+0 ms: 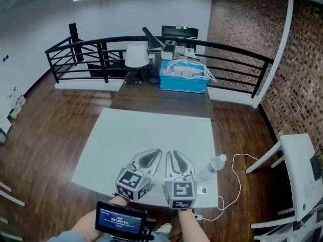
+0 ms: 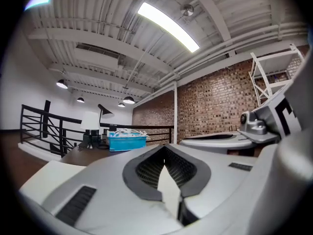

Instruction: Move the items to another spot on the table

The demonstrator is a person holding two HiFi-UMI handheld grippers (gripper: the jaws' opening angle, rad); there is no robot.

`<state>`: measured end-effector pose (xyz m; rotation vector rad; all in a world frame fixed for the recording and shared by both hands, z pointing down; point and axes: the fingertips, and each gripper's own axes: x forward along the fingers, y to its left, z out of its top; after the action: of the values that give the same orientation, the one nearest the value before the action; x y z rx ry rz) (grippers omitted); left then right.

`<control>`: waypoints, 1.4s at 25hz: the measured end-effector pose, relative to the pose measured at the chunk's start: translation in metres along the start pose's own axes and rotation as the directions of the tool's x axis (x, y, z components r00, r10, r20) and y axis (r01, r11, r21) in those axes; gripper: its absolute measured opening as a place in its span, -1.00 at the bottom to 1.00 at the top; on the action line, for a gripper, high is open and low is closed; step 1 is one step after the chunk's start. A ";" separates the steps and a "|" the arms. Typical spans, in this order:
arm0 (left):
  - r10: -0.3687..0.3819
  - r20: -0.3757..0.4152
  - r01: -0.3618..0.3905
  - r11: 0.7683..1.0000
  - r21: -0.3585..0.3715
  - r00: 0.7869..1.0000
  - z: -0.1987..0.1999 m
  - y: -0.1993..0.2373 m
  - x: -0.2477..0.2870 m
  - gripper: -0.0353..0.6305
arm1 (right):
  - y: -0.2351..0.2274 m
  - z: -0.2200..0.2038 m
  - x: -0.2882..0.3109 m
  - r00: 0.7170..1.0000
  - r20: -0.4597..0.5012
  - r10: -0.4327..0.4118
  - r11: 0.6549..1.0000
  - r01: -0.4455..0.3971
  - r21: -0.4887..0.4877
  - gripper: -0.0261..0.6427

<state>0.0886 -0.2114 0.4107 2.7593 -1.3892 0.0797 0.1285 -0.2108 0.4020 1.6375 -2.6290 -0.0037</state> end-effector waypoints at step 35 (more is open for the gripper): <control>0.079 -0.002 -0.079 0.997 0.001 0.997 0.032 0.105 -0.089 -0.88 | 0.137 0.047 0.062 0.991 0.011 0.132 0.991 -0.132 -0.002 -0.98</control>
<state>-0.0477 -0.2044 0.3749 2.7043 -1.4981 0.0864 -0.0230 -0.2067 0.3607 1.4644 -2.7387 -0.0096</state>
